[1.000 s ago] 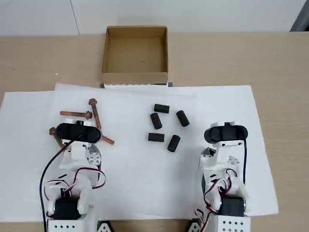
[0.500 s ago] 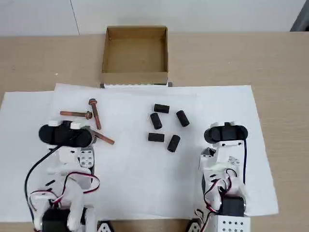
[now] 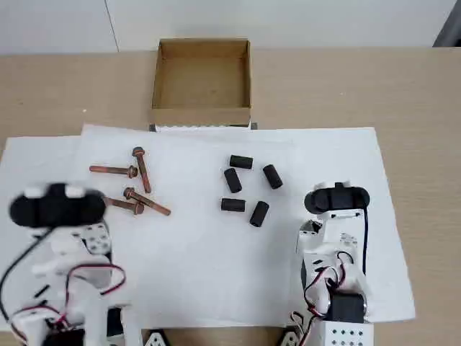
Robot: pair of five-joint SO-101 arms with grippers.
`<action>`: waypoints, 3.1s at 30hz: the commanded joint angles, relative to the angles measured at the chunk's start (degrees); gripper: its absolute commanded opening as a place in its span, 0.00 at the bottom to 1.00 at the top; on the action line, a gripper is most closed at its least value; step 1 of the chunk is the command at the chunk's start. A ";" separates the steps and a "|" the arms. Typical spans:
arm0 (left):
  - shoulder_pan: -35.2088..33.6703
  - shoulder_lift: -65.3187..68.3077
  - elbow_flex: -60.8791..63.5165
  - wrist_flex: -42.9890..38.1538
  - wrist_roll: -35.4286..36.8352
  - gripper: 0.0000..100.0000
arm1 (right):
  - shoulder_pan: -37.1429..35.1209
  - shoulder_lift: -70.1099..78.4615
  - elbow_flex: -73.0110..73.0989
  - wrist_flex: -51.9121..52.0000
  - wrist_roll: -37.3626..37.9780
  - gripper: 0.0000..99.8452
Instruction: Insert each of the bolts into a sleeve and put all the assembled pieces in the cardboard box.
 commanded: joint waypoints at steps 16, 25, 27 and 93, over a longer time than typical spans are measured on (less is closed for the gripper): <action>-2.99 38.24 -34.51 14.15 9.32 0.01 | -0.04 -0.84 -0.44 -2.24 0.70 0.00; -2.99 44.22 -34.86 14.42 -3.34 0.01 | -0.22 -0.31 -11.69 2.86 0.44 0.00; -2.99 45.98 -34.95 14.42 -2.29 0.01 | -0.22 -0.22 -14.42 4.44 0.44 0.00; -2.99 64.09 -34.86 13.98 -1.93 0.01 | -15.08 130.33 -118.86 30.90 19.96 0.14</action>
